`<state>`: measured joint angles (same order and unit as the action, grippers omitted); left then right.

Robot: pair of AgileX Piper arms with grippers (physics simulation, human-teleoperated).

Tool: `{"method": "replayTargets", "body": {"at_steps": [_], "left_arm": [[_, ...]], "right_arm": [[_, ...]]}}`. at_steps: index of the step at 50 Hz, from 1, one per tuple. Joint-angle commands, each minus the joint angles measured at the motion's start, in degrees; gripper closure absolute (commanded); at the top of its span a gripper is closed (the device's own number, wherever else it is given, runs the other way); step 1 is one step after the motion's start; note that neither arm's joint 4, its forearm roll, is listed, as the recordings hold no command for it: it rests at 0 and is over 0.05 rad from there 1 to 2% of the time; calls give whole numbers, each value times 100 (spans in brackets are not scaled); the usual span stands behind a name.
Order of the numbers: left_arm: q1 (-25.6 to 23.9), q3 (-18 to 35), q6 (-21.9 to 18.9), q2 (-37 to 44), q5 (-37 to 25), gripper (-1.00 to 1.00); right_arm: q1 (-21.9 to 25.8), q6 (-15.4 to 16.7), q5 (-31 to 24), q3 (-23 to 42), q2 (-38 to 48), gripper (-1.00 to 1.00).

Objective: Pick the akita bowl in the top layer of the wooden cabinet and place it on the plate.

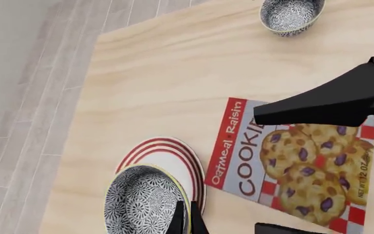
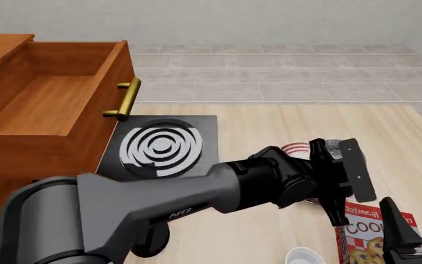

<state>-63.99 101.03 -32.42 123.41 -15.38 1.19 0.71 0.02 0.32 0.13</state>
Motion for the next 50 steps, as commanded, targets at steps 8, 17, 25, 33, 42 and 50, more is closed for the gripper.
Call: {"method": "replayTargets", "body": {"at_steps": [8,17,25,33,42,50], "left_arm": [[-149,856,209,545,-382,100],[-120,875,248,585,-403,100],[-31,825,250,569,-390,100],[57,777,286,579,-382,100],[105,932,473,680,-582,100],[35,1232,968,814,-911,100]], "right_arm": [[-10,-47,53,0,65,-100],[-10,-59,66,-2,76,-100],[-10,-60,20,1,29,-100],[-12,-61,7,1,13,-100],[-11,-61,-1,1,7,-100],[-11,-61,-7,4,2,-100]]}}
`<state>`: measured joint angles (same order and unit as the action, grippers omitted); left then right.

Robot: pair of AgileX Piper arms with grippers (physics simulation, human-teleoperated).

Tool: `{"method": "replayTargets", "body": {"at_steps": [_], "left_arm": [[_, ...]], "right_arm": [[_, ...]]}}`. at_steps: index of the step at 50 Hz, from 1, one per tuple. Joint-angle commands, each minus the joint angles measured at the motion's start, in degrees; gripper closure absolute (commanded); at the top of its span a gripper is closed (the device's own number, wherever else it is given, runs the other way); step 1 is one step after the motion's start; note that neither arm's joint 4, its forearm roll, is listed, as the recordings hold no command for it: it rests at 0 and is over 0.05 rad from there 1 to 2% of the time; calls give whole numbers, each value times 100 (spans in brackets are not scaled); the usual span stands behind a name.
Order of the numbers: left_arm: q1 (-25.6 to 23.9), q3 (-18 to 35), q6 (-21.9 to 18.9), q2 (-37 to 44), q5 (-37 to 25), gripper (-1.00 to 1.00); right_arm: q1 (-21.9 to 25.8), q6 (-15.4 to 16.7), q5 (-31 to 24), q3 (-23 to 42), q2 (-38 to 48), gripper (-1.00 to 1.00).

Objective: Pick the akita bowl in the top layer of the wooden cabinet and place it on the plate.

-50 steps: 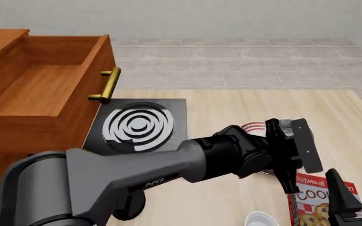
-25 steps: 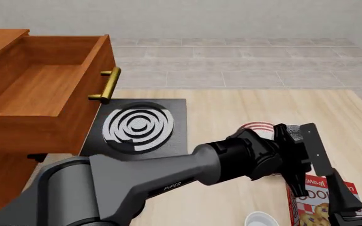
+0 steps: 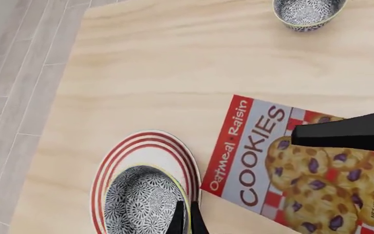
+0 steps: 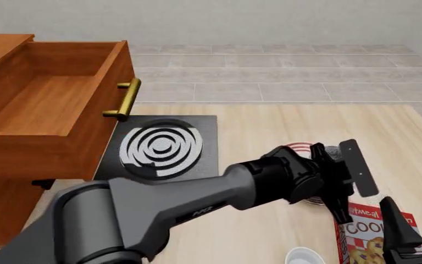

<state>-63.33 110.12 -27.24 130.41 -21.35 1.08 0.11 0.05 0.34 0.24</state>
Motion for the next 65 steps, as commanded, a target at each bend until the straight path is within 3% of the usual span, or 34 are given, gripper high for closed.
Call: {"method": "replayTargets", "body": {"at_steps": [1,19,42,46,58,65], "left_arm": [[-12,330,444,119,-313,100],[61,82,576,11,-253,100],[144,554,838,359,-459,100],[99,648,1035,406,-558,100],[118,520,1270,336,-570,100],[140,878,1446,580,-744,100]], "right_arm": [[2,0,-10,3,-9,-100],[0,0,-2,3,2,-100],[3,-2,3,-4,8,-100],[0,-4,5,-4,7,-100],[-1,-6,4,-4,8,-100],[2,-3,3,-4,9,-100]]}}
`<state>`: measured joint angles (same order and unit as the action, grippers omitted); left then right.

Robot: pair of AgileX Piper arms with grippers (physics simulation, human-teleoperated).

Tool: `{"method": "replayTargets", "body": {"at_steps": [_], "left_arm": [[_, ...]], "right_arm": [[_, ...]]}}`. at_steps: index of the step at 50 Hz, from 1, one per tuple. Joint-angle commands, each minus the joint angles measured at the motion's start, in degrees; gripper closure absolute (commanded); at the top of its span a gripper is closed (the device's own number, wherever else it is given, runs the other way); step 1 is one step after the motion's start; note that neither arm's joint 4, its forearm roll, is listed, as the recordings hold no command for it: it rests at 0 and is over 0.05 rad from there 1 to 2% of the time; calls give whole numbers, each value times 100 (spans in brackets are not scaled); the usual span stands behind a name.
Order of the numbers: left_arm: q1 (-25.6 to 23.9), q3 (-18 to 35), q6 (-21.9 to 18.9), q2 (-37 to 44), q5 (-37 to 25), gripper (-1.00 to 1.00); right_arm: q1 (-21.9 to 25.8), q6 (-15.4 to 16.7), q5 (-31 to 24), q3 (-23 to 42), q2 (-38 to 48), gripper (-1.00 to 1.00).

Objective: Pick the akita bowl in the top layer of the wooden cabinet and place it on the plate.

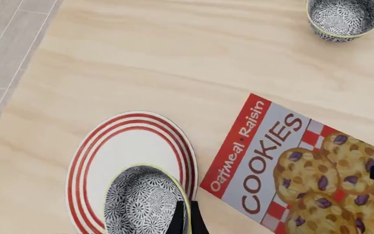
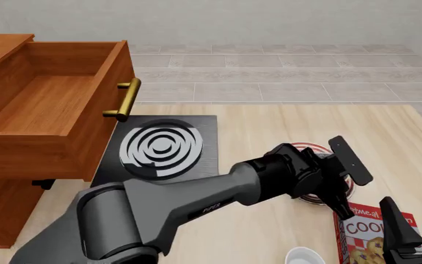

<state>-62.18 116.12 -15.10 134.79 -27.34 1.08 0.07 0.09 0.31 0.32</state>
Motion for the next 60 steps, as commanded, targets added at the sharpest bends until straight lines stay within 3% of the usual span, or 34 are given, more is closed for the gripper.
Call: {"method": "replayTargets", "body": {"at_steps": [1,13,29,52,60], "left_arm": [[25,291,231,156,-149,100],[45,742,514,453,-379,100],[149,823,657,542,-406,100],[136,856,1302,479,-522,100],[89,1217,1410,696,-675,100]], "right_arm": [[0,2,1,0,0,-100],[0,2,0,0,1,-100],[1,3,0,0,1,-100],[1,2,0,0,1,-100],[1,-2,1,0,-1,-100]]}}
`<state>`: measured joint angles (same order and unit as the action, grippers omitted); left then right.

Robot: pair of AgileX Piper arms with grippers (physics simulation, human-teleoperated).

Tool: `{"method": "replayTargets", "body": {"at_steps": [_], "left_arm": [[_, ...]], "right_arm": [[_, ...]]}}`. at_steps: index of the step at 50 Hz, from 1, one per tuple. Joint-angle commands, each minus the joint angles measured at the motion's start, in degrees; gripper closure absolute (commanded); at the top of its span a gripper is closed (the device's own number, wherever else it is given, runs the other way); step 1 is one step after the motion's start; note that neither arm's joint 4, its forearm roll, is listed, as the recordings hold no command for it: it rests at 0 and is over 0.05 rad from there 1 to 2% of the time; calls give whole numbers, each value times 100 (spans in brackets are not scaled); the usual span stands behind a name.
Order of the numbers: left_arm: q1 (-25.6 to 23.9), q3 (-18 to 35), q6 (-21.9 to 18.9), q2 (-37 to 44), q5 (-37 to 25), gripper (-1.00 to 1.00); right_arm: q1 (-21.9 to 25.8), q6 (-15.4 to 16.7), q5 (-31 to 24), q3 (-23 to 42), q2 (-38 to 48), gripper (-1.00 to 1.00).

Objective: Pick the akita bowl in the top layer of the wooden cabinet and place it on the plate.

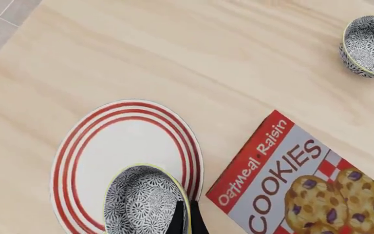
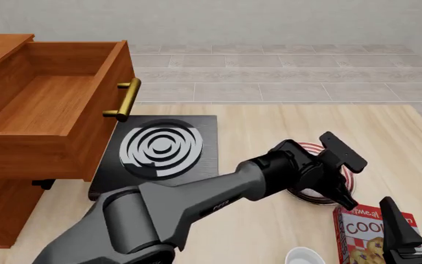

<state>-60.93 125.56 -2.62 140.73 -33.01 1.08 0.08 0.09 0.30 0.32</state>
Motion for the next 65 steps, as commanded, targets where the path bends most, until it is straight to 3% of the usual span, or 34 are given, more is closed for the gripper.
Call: {"method": "replayTargets", "body": {"at_steps": [1,24,28,55,65], "left_arm": [[-33,274,171,99,-109,100],[11,133,446,17,-67,100],[-50,93,691,-13,-70,100],[30,361,858,200,-50,100],[12,190,936,166,124,100]], "right_arm": [[0,-1,0,0,0,-100],[0,0,-1,0,2,-100],[1,0,-1,0,1,-100],[-3,-1,-2,0,3,-100],[-1,0,-1,0,1,-100]]}}
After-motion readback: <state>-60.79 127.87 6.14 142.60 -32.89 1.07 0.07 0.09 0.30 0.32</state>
